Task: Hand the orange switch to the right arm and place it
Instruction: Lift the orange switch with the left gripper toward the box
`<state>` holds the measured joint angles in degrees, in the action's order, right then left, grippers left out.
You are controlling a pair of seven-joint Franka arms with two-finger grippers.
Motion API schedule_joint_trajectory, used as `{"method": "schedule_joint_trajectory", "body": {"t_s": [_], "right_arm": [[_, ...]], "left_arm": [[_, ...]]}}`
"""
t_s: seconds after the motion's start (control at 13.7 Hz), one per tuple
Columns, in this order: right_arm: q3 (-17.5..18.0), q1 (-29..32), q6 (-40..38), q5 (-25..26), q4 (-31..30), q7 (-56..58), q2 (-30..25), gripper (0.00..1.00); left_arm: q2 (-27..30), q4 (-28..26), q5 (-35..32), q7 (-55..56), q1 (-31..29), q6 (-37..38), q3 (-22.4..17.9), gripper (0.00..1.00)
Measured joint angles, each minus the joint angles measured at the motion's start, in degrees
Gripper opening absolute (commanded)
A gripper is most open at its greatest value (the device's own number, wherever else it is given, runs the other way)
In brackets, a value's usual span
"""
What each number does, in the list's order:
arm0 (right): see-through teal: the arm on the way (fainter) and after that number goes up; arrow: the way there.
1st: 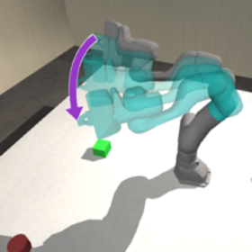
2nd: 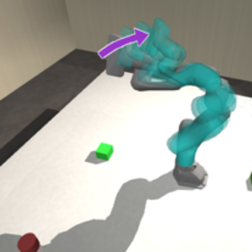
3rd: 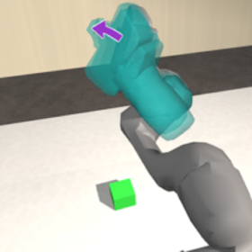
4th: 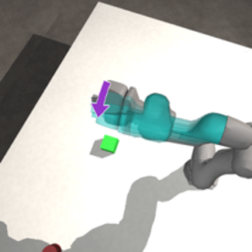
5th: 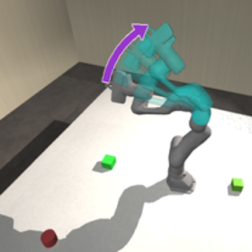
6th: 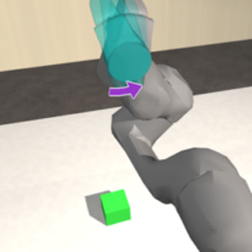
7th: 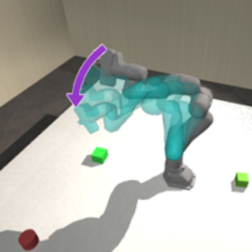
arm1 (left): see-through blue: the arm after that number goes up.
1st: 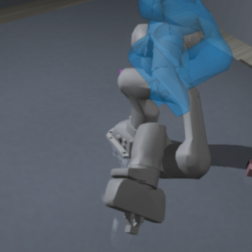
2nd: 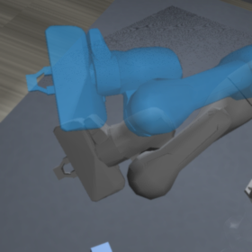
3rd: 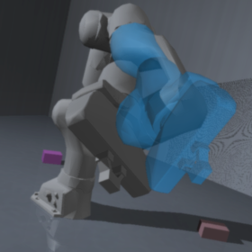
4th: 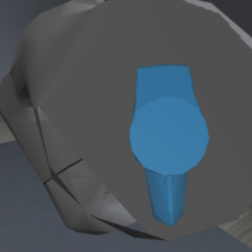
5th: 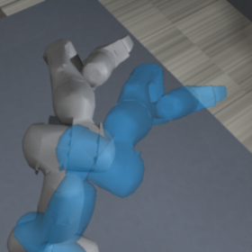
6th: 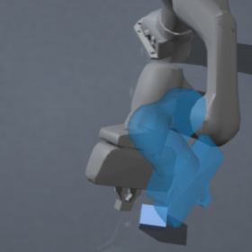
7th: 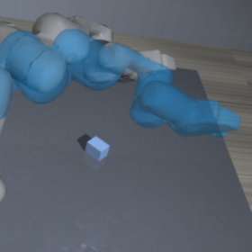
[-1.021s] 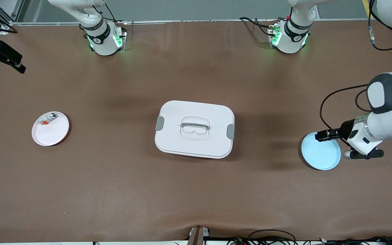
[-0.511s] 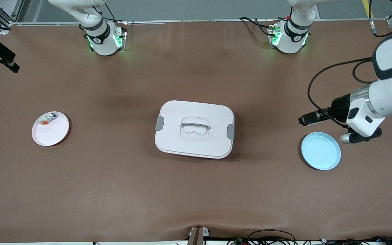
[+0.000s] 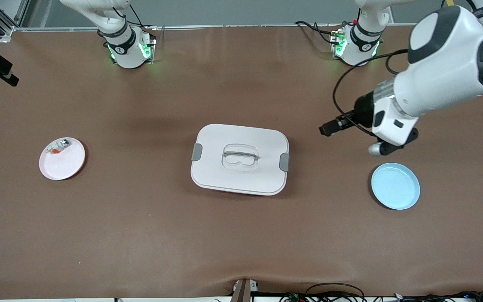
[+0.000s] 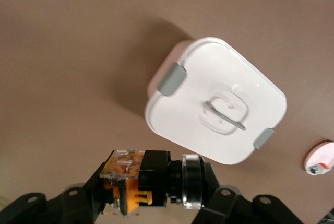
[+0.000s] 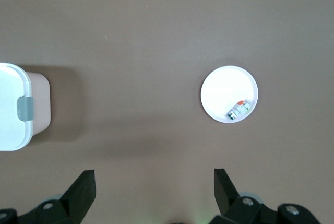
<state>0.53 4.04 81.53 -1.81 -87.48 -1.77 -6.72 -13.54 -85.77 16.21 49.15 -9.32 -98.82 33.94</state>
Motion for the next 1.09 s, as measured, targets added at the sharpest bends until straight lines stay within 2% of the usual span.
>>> {"method": "schedule_joint_trajectory", "body": {"t_s": [0.36, 0.73, 0.95, 1.09], "right_arm": [[0.7, -0.1, -1.3, -2.0, 0.0, 0.3, 1.4, 1.0], [0.8, -0.2, -1.4, -15.8, -2.0, -4.2, 1.1, 1.0], [1.4, -2.3, 3.6, -23.5, -4.7, -9.6, -0.3, 1.0], [1.6, -4.1, 9.4, -30.4, -9.1, -11.1, -3.3, 1.0]], "left_arm": [[-0.1, 0.1, 0.0, 15.2, 0.5, -8.0, 7.9, 0.29], [-0.8, 0.0, 0.0, 26.0, 7.4, -18.5, 9.0, 0.29], [-3.4, -0.1, 0.0, 34.2, 12.0, -26.0, 9.0, 0.29], [-5.9, -0.2, 0.0, 37.9, 15.0, -31.6, 9.0, 0.29]]}}
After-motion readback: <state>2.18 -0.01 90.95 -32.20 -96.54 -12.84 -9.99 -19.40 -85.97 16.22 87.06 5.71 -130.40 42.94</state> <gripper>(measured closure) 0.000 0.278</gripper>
